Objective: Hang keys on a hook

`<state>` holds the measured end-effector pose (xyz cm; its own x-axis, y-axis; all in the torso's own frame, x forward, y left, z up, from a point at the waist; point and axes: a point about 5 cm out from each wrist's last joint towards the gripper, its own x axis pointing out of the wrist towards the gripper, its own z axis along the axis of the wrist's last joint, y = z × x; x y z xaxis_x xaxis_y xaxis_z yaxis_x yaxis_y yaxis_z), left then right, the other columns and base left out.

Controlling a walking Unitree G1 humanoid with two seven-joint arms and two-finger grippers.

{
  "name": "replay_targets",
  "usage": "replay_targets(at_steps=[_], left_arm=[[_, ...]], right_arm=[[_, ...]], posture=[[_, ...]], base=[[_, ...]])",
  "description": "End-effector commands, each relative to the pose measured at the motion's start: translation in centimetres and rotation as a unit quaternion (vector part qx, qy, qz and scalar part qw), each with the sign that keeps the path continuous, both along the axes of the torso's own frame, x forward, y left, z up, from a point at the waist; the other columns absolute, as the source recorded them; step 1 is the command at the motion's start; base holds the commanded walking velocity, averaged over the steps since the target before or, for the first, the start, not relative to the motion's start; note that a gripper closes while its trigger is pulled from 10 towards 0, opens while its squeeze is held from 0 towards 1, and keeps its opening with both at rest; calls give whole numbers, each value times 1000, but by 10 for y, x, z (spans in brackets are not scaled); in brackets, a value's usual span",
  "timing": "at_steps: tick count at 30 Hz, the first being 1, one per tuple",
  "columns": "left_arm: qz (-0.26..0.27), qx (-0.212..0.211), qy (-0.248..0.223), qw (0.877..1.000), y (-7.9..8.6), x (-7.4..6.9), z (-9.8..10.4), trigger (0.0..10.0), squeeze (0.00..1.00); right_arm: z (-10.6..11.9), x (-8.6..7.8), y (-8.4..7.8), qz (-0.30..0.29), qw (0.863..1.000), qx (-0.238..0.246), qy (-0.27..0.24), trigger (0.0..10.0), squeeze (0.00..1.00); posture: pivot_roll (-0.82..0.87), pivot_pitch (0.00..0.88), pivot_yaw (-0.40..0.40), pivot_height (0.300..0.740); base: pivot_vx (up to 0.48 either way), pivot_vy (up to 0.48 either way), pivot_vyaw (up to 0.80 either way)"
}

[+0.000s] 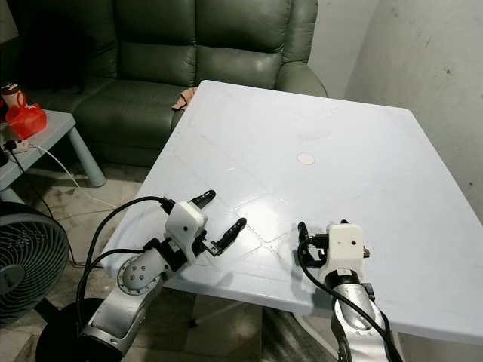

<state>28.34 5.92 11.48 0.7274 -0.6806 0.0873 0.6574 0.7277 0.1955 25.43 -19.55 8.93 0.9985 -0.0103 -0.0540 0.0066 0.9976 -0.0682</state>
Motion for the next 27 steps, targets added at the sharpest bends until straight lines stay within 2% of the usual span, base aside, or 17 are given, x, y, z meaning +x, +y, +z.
replay_targets(at_steps=[1,3,7,13,17,22,24,27], left_arm=[[-8,4,-9,1000,-2,-1,3,10000,0],[-8,5,-8,1000,-2,-1,3,10000,0],[-5,5,-6,1000,-1,-1,2,10000,0],[-5,5,-6,1000,0,-2,3,10000,0],[-15,32,-21,999,-2,-2,4,10000,0],[-24,9,-11,1000,-4,-4,4,10000,0],[-17,-14,-5,1000,-4,-3,6,10000,0],[-7,-10,-7,1000,-2,-1,8,10000,0]], right_arm=[[-1,-3,-1,3,1000,7,-3,10000,0],[1,-5,1,29,999,20,-13,10000,0],[0,-5,0,24,999,32,-10,10000,0],[0,-7,3,32,999,38,-15,10000,0],[-1,-7,3,34,998,41,-15,10000,0],[0,-8,3,34,998,42,-17,10000,0],[1,-8,3,30,998,46,-25,10000,0],[1,-9,4,35,998,44,-25,10000,0]], posture=[[-64,33,-45,711],[-62,37,-44,711],[-63,38,-41,711],[-64,41,-40,711],[-64,41,-40,711],[-67,43,-37,711],[-67,43,-37,711],[-69,44,-34,711]], base=[[0,0,0],[0,0,0],[0,0,-259],[0,0,-758],[0,0,-744],[0,-446,-685],[0,0,0],[0,0,0]])
